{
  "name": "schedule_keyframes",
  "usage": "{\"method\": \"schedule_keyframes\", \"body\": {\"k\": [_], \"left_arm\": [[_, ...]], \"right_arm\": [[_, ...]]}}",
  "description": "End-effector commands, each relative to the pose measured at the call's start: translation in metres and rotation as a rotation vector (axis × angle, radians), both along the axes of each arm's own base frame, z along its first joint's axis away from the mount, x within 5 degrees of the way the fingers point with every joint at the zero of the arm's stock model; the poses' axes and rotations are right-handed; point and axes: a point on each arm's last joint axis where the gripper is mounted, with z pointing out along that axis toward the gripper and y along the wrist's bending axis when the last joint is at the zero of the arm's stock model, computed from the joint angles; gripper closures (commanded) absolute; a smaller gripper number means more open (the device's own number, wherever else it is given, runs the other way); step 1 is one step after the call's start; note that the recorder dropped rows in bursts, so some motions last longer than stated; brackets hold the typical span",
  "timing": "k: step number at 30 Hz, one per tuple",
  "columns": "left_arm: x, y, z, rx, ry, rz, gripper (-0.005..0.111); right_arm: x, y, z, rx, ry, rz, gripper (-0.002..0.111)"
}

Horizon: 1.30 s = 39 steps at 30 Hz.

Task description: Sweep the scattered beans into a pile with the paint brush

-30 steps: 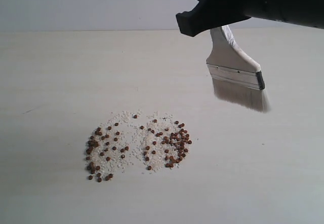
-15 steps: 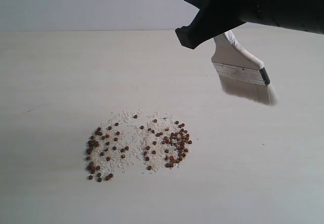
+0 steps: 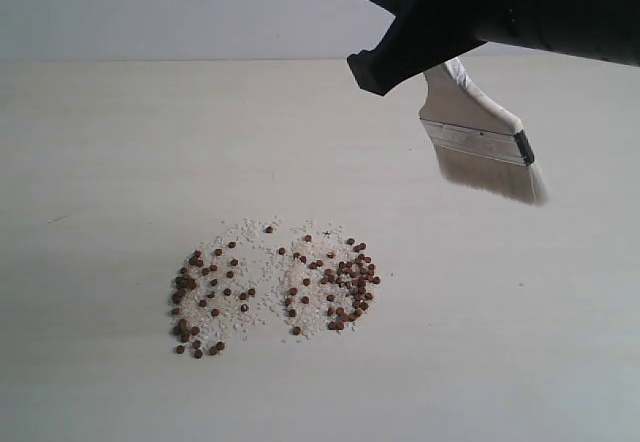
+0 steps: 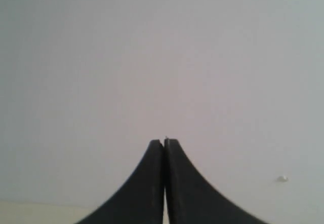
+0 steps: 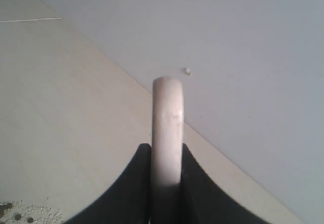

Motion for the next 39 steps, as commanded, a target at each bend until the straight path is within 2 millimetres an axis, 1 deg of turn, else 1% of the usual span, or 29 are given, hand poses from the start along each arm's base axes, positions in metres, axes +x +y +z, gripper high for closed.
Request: {"method": "schedule_keyframes", "body": {"k": [1,3,7,9,11,15,18,23,29,39], "left_arm": [[-0.014,0.013,0.0,-0.069,-0.04,0.021,0.107],[-0.016,0.012,0.001,-0.057,-0.04,0.034,0.107],[-0.02,0.005,0.002,0.003,-0.059,0.009,0.107],[-0.021,0.005,0.002,-0.015,-0.059,0.031,0.107],[-0.02,0.006,-0.002,-0.071,-0.048,0.032,0.107],[-0.014,0.007,-0.019,-0.079,-0.001,0.073,0.107],[-0.009,0.004,-0.037,-0.118,0.057,0.064,0.107],[-0.003,0.001,-0.069,-0.269,0.24,0.033,0.107],[0.0,-0.001,-0.091,-0.266,0.31,0.045,0.107],[0.0,-0.001,-0.091,-0.259,0.31,0.046,0.107]], "right_arm": [[0.003,-0.001,0.003,-0.006,-0.026,-0.013,0.108],[0.003,-0.002,0.003,-0.011,-0.033,-0.012,0.108],[0.003,-0.001,0.002,-0.032,-0.041,0.0,0.108],[0.003,-0.001,0.002,-0.032,-0.041,0.0,0.108],[0.003,-0.001,0.002,-0.032,-0.04,0.002,0.108],[0.003,0.0,0.002,-0.034,-0.037,0.005,0.108],[0.002,0.0,0.002,-0.033,-0.029,0.009,0.108],[0.002,0.0,0.001,-0.032,-0.028,0.01,0.108],[0.002,0.0,0.001,-0.032,-0.028,0.01,0.108],[0.002,0.001,0.001,-0.032,-0.017,0.018,0.108]]}}
